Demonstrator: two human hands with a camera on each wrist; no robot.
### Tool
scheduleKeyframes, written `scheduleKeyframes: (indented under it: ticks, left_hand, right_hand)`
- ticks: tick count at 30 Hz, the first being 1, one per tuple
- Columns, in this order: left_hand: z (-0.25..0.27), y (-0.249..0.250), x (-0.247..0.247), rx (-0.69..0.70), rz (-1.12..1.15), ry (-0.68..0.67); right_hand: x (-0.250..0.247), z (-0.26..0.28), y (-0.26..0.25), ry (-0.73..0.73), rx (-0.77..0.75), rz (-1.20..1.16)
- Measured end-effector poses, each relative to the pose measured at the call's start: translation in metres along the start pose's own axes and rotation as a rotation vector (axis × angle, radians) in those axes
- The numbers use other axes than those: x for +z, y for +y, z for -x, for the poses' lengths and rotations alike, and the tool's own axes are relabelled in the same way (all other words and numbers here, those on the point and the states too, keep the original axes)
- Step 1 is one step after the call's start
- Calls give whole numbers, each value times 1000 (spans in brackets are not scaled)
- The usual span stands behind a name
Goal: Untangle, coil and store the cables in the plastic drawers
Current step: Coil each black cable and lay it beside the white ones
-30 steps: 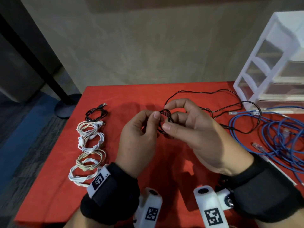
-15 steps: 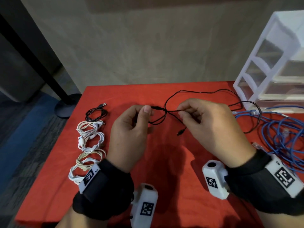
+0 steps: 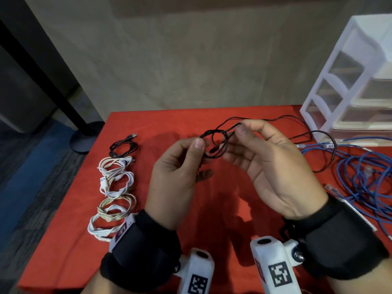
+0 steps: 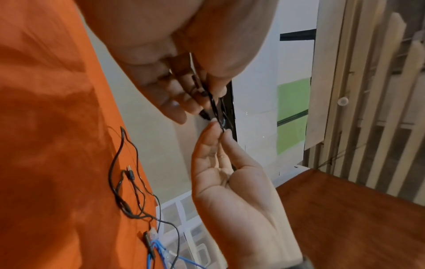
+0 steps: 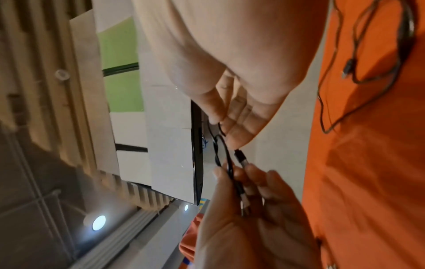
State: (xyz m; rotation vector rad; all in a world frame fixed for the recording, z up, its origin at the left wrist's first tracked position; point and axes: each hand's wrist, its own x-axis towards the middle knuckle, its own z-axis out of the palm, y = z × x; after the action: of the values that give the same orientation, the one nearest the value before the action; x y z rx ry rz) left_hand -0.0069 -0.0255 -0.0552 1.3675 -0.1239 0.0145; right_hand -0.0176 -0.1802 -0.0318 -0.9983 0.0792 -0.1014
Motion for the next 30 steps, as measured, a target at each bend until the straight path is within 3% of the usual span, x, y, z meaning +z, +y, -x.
scheduleKeyframes:
  ticks: [9,15,18,21,25,30]
  left_hand:
    - [1,-8,-2,232,-342,-12]
    - [-3,1,-7,128,-294,-60]
    - [-3,3,-7,160,-308,-30]
    - [-2,3,-7,188,-309,-4]
    - [-5,4,-10,198,-298,33]
    - [-5,8,-10,140,-135,7]
  right_hand:
    - [-4,-2,3,19,102,-117]
    - [-7,1,-1,-114,226,114]
    - [-4,4,-1,-221,257,186]
    - [-3,7,1,-312,213,192]
    - [-3,10,10,-331,34,403]
    - [-3,7,12,-258,-109,573]
